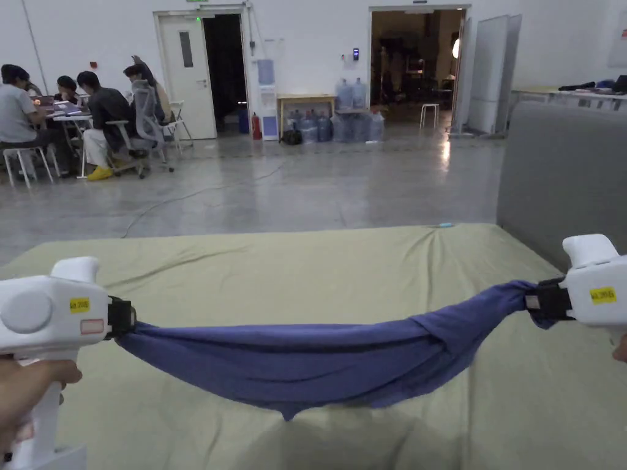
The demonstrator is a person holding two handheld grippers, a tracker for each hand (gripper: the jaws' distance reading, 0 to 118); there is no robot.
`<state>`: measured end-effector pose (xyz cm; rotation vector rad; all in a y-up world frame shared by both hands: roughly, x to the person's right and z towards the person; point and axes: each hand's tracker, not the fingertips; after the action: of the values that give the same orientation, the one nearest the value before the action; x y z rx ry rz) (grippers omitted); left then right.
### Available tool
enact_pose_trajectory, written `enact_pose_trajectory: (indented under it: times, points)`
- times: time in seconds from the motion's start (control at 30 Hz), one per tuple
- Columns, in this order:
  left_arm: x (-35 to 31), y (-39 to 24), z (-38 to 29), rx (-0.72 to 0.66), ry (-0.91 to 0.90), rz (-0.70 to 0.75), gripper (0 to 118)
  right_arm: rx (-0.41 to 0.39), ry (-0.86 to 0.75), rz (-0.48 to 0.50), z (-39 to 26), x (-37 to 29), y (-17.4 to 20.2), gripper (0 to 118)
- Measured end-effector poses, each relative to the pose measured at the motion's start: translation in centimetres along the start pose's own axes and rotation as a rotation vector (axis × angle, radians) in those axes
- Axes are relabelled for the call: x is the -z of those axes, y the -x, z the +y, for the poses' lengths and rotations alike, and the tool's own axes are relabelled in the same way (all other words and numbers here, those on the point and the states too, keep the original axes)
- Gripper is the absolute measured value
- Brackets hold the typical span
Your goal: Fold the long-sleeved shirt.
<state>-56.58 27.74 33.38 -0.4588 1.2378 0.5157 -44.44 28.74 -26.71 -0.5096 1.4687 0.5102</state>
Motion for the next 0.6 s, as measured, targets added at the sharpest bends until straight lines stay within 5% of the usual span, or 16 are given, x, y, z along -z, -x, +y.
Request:
enact_pose_trajectory:
  times: [0.33, 0.6]
  points:
    - [0.7, 1.1, -24.4, -0.054, 0.407, 0.004, 0, -0.086, 0.476, 0.059, -25.1, 0.7, 2.8, 7]
    - [-1.0, 1.9, -27.6, -0.061, 0.418, -0.016, 0, -0.019, 0.489, 0.075, -28.0, -0.1, 1.0, 7]
